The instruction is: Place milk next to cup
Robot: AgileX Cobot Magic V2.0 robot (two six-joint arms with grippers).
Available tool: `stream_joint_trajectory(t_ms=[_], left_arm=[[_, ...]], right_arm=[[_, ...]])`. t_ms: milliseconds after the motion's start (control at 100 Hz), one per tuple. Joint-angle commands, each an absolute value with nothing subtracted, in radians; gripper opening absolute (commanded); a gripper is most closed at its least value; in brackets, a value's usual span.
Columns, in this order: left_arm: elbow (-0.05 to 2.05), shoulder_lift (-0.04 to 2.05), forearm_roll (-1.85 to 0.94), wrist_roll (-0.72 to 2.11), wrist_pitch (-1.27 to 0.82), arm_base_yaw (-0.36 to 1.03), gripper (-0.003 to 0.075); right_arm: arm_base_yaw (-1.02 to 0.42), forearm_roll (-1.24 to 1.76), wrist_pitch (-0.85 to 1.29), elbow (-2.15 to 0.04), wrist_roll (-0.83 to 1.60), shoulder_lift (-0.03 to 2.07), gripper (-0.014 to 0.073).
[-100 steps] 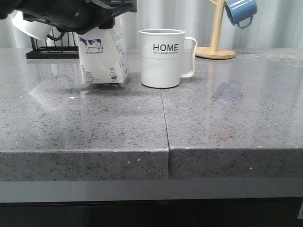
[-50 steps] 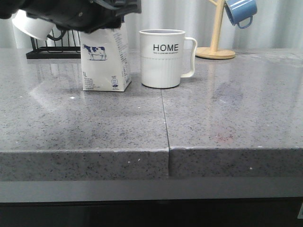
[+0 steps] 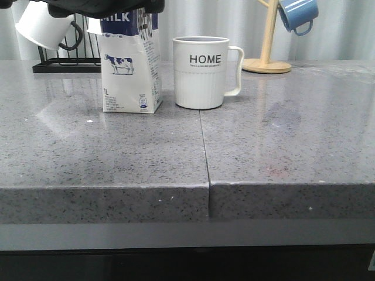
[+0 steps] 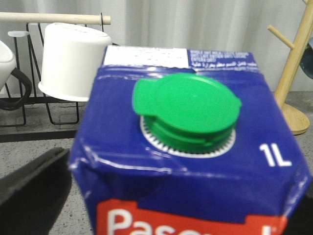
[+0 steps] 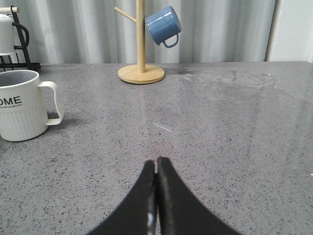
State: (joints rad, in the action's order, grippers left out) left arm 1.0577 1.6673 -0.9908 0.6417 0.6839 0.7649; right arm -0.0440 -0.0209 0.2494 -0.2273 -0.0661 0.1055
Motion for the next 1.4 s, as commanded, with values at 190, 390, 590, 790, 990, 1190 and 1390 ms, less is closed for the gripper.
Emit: stream_joint_trajectory(t_ms=[190,390,590,790,990,1190,1390], left_arm=[[1.053,1.612,-0.975,0.642,0.715,0.797,0.0677],[1.015,1.585,-0.987,0.642,0.719,0.810,0.0677],[0.953,1.511,-0.989,0.644,0.721,0.810,0.0676],[0.883,1.410,-0.967,0.644,0.678,0.812,0.0676],[0.808,1.297,-0.916,0.644,0.665,0.793,0.0675],[0.741,1.198,-0.834,0.640,0.646,0.669,0.0673],[0.712,1.119,-0.637,0.470,0.494,0.461,0.0672]], right_arm=[[-0.045,-0.031,0.169,-0.256,-0.061,0.115,-0.0122],[-0.045,-0.031,0.169,-0.256,-0.061,0.115,-0.0122],[-0.045,-0.031,0.170,-0.256,-0.061,0.115,-0.0122],[-0.045,-0.031,0.169,-0.256,-0.061,0.115,-0.0122],[-0.045,-0.031,0.169,-0.256,-0.061,0.115,-0.0122],[-0.045,-0.031,0.169,-0.256,-0.061,0.115,-0.0122],[-0.045,-0.031,0.169,-0.256,-0.061,0.115,-0.0122]])
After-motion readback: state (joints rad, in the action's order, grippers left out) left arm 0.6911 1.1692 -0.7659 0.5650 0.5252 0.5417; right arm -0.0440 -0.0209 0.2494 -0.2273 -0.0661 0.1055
